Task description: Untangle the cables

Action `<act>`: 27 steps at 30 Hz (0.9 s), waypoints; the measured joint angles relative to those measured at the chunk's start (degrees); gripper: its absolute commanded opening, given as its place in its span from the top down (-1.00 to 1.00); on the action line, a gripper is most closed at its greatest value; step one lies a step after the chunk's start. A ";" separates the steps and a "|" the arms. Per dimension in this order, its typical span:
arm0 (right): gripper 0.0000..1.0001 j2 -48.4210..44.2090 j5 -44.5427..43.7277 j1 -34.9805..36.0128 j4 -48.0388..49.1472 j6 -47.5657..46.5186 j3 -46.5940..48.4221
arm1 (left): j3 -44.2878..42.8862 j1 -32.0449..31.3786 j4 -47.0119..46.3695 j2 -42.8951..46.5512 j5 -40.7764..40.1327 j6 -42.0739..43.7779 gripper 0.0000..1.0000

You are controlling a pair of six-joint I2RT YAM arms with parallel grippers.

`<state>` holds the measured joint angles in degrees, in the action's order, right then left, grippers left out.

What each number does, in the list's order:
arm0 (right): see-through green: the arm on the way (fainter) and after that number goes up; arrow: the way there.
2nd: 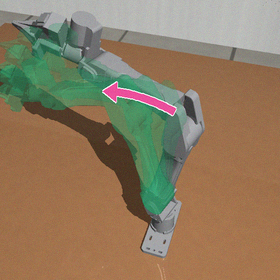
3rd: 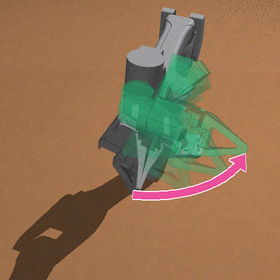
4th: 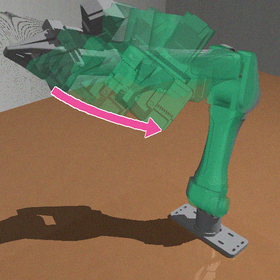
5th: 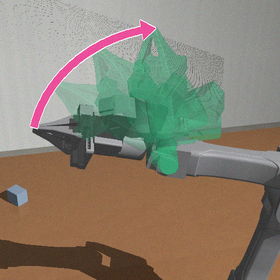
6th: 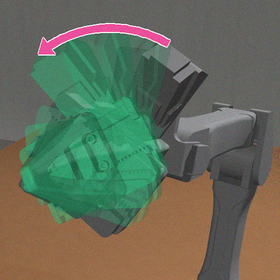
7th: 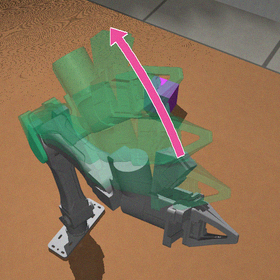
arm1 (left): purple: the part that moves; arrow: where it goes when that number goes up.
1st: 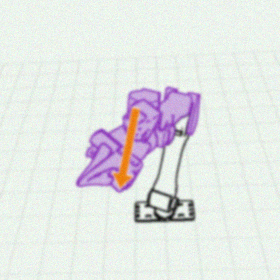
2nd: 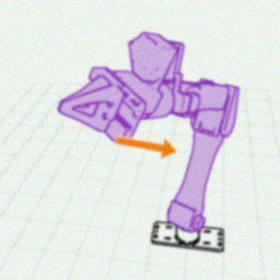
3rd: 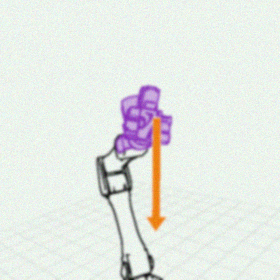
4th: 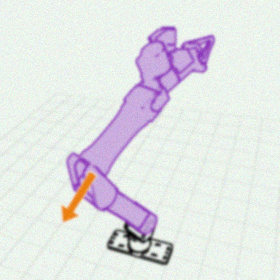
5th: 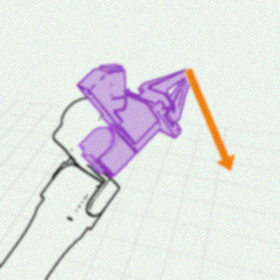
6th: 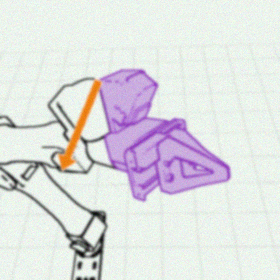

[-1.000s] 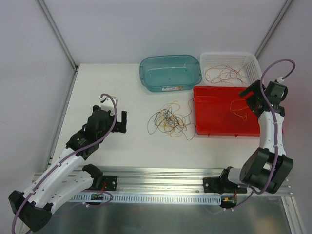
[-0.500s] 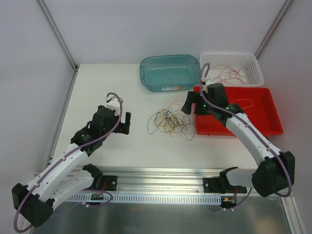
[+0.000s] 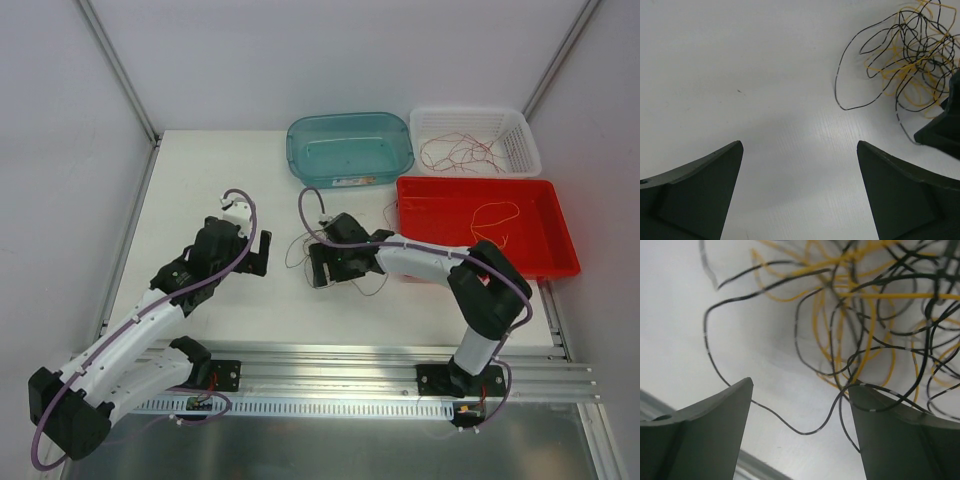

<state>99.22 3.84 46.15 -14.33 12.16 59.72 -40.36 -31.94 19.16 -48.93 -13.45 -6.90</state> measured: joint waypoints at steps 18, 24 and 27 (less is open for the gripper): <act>-0.71 -17.42 -5.99 0.17 -7.41 -5.49 6.91 | -1.99 -0.09 0.15 -6.67 3.06 -18.53 -0.92; -0.62 -16.81 -1.88 -3.48 -6.43 -14.80 7.26 | -4.74 -2.62 -0.28 -15.10 5.53 -30.82 -0.79; -0.57 -12.92 2.60 -4.74 -4.24 -19.69 8.85 | -4.85 -4.15 -0.39 -19.10 5.77 -35.52 -0.75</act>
<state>86.30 6.44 41.41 -18.57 -7.53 68.58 -45.21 -36.10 18.76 -68.03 -7.68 -42.41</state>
